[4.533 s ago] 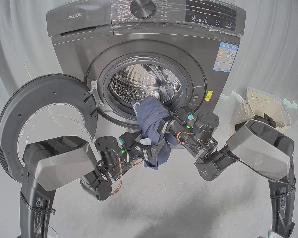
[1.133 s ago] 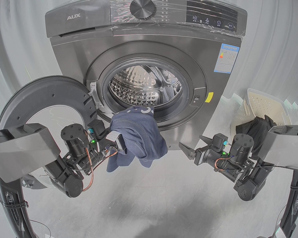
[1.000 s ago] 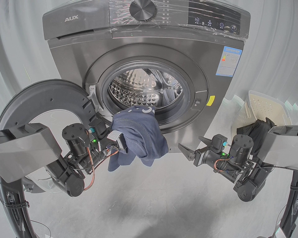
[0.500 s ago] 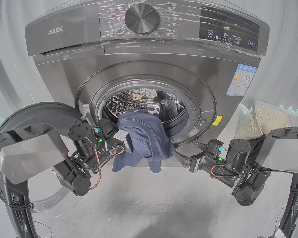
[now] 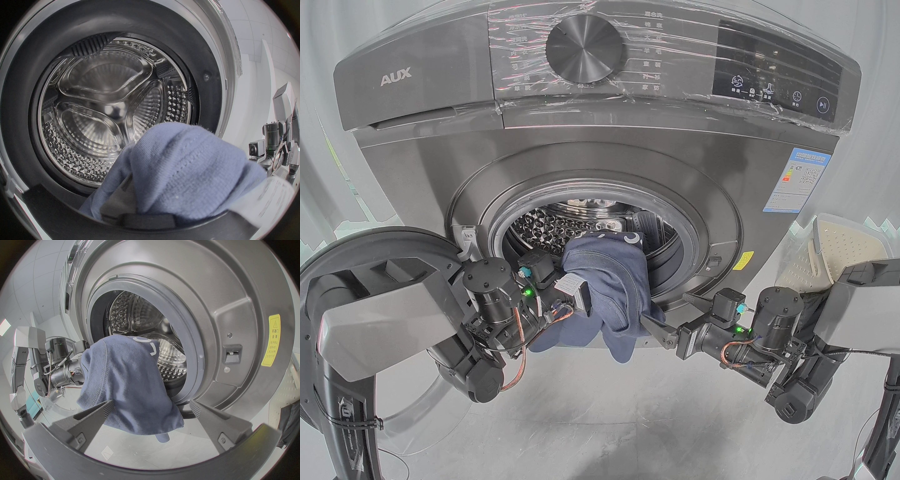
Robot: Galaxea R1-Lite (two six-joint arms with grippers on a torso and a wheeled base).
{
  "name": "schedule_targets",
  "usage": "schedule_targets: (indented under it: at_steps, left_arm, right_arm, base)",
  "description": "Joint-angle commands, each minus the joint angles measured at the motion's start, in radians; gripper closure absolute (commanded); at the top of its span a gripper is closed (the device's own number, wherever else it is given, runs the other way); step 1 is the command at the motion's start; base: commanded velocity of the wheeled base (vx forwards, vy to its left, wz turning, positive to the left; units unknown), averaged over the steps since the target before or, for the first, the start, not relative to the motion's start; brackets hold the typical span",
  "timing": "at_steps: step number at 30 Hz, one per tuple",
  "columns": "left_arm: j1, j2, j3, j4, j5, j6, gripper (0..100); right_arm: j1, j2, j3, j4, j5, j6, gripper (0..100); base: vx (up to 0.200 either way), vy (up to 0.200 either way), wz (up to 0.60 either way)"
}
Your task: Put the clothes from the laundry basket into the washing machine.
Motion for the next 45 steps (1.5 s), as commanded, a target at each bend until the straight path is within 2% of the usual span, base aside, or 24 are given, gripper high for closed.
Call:
schedule_targets:
  at_steps: [1,2,6,8,9,13,17,22,27,30,31,38,42,43,45]
  left_arm:
    - [0.000,0.020,-0.001,0.000,0.002,-0.005,100]
    - [0.002,0.025,-0.003,0.000,-0.001,0.001,100]
    - [0.000,0.046,-0.015,0.000,-0.006,-0.004,100]
    - [0.003,0.065,-0.047,0.000,-0.004,0.004,100]
    - [0.003,0.076,-0.072,0.000,-0.003,-0.004,100]
    - [0.005,0.102,-0.132,0.001,-0.004,-0.001,100]
    - [0.003,0.160,-0.251,0.011,0.005,-0.002,100]
    - [0.025,0.270,-0.440,0.037,0.050,-0.002,100]
    - [0.025,0.296,-0.494,0.126,0.051,-0.010,100]
    - [0.029,0.339,-0.630,0.212,0.063,-0.015,100]
    - [0.038,0.361,-0.707,0.258,0.083,-0.015,100]
    - [0.066,0.459,-0.982,0.399,0.140,-0.016,100]
    - [0.072,0.485,-1.075,0.440,0.158,-0.021,100]
    - [0.072,0.496,-1.114,0.460,0.166,-0.033,100]
    - [0.072,0.499,-1.134,0.472,0.171,-0.038,100]
  right_arm:
    - [0.001,0.002,0.001,0.000,0.001,0.000,0]
    - [0.001,0.002,0.001,0.000,0.001,0.000,0]
    - [0.003,0.002,0.002,0.000,0.001,0.000,0]
    - [0.003,0.002,0.004,0.000,0.001,0.001,0]
    - [0.003,0.000,0.004,0.000,0.001,0.001,0]
    - [0.004,0.000,0.004,0.000,0.001,0.001,0]
    - [0.006,0.000,0.015,0.000,0.001,0.001,0]
    - [0.009,0.000,0.016,0.000,0.001,0.001,0]
    - [0.012,0.000,0.022,0.000,0.001,0.001,0]
    - [0.015,0.002,0.025,0.000,0.001,0.003,0]
    - [0.018,0.000,0.025,0.000,0.001,0.001,0]
    - [0.018,0.000,0.030,0.000,0.001,0.001,0]
    - [0.018,0.002,0.032,0.000,0.001,0.001,0]
    - [0.018,0.002,0.030,0.000,0.001,0.001,0]
    - [0.018,0.003,0.030,0.000,0.001,0.001,0]
  base:
    - [0.200,0.000,0.00]
    - [0.200,0.000,0.00]
    - [0.050,0.000,0.00]
    - [0.000,0.000,0.00]
    - [0.000,0.000,0.00]
    - [0.000,0.000,0.00]
    - [0.000,0.000,0.00]
    - [0.000,0.000,0.00]
    - [0.000,0.000,0.00]
    - [0.000,0.000,0.00]
    - [0.000,0.000,0.00]
    - [0.000,0.000,0.00]
    - [0.000,0.000,0.00]
    - [0.000,0.000,0.00]
    - [0.000,0.000,0.00]
